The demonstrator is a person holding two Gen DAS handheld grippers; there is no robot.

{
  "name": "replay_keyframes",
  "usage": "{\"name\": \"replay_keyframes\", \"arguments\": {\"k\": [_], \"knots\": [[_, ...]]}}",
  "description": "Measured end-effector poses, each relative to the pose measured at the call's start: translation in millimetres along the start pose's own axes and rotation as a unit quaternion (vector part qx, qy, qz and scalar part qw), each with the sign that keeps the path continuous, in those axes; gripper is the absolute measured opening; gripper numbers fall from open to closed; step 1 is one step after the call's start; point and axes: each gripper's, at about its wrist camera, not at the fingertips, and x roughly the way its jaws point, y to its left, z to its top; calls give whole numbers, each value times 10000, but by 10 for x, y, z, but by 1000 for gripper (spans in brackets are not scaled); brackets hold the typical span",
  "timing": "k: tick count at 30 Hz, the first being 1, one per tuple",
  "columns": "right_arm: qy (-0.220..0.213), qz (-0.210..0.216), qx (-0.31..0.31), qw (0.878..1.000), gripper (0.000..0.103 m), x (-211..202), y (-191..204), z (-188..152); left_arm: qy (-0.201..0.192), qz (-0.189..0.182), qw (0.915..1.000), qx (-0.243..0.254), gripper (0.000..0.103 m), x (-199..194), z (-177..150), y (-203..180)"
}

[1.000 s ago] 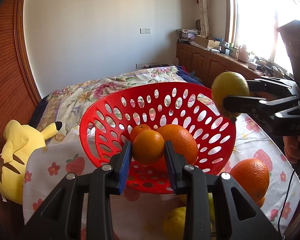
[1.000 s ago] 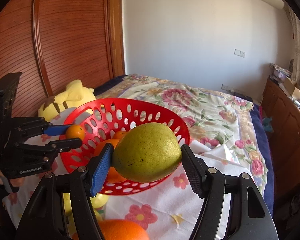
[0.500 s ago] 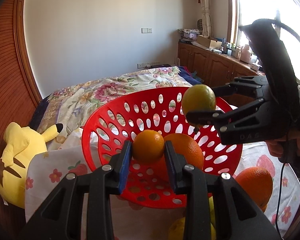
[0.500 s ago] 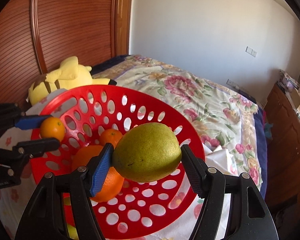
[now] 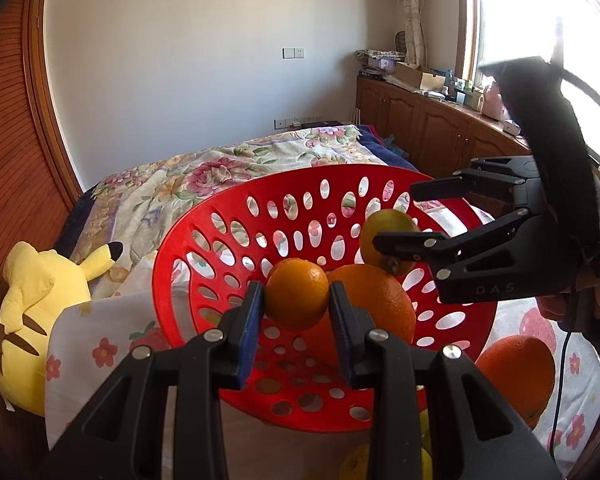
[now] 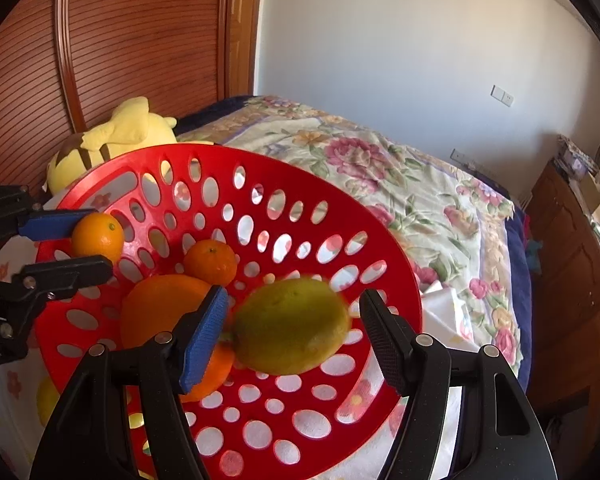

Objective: Organize fruits
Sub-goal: 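Release the pear from the right tool while the left tool releases the tangerine into the basket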

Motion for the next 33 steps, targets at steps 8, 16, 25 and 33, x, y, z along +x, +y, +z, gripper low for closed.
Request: {"name": "replay_keyframes", "arguments": {"k": [8,16,25,33], "knots": [[-133,38,97,9999,70,-114,-34,-48,34,48,10000,37,31,66,58,-14],[-215,14,157,9996,70,-189,-48,-127,115,87,9999,68,31,172,123,-41],[-327,64,202,9992,70,-263,-45,-161,157,189,9997,59,35,236,163,-38],[-352,72,282,9990,70,-308,-57,-229,152,159,9997,51,35,219,123,-41]]}}
